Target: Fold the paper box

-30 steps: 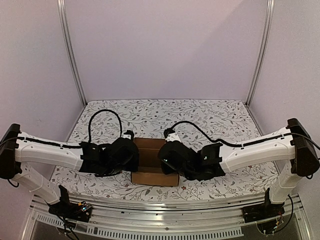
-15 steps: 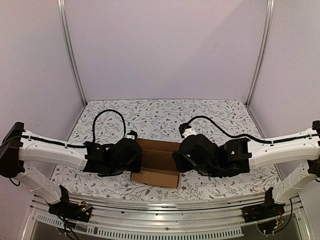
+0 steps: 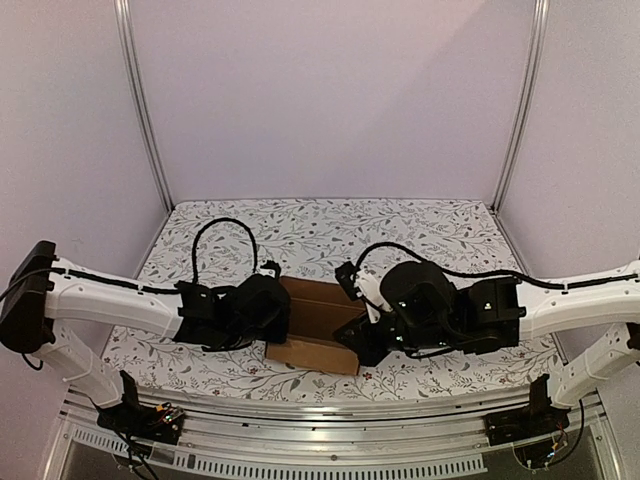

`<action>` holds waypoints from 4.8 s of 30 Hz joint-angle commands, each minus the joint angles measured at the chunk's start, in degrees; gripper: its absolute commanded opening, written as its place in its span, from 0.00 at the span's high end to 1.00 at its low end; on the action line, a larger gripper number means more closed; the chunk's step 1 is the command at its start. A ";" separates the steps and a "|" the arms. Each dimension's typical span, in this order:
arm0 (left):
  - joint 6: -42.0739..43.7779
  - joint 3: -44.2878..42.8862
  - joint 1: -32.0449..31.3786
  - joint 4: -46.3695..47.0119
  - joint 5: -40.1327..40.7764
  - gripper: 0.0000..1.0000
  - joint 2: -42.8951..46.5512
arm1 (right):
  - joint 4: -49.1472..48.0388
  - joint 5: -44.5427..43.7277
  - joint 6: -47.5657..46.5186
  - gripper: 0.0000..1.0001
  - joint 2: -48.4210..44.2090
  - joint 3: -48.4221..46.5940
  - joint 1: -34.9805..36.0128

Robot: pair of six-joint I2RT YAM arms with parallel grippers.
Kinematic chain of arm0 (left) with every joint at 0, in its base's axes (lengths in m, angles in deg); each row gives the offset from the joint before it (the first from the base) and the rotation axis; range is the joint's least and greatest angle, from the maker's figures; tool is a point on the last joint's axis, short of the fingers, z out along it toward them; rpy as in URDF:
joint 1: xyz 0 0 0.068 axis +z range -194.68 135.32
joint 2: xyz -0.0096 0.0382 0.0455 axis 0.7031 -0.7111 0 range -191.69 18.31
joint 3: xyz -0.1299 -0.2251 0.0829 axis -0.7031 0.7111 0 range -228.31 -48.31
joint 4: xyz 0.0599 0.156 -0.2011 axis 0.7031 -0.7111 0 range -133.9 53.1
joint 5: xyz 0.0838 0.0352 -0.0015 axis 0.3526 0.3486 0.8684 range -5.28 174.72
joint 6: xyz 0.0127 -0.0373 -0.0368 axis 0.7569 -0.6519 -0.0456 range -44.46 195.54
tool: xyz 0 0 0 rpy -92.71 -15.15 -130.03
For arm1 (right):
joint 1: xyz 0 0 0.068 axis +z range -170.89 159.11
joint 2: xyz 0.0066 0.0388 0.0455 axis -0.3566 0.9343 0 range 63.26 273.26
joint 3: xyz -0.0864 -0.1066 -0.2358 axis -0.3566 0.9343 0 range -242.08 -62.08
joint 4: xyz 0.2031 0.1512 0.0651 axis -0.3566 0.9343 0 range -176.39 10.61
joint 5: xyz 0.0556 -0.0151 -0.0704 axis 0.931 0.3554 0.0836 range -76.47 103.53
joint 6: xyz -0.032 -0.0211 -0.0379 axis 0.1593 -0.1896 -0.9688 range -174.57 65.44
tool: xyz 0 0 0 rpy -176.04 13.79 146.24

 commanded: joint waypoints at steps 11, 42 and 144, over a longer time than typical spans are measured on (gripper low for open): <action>0.11 -1.24 -0.88 -1.27 -0.81 1.00 -1.41 | -2.18 6.88 0.91 1.00 11.34 0.35 -0.94; 3.42 -3.03 -0.87 -1.23 -3.51 1.00 -4.03 | -2.07 8.09 11.30 1.00 17.13 2.68 -9.85; 22.93 2.64 -10.49 6.59 19.06 1.00 1.06 | -7.83 -9.15 0.16 0.42 -7.18 17.98 -11.24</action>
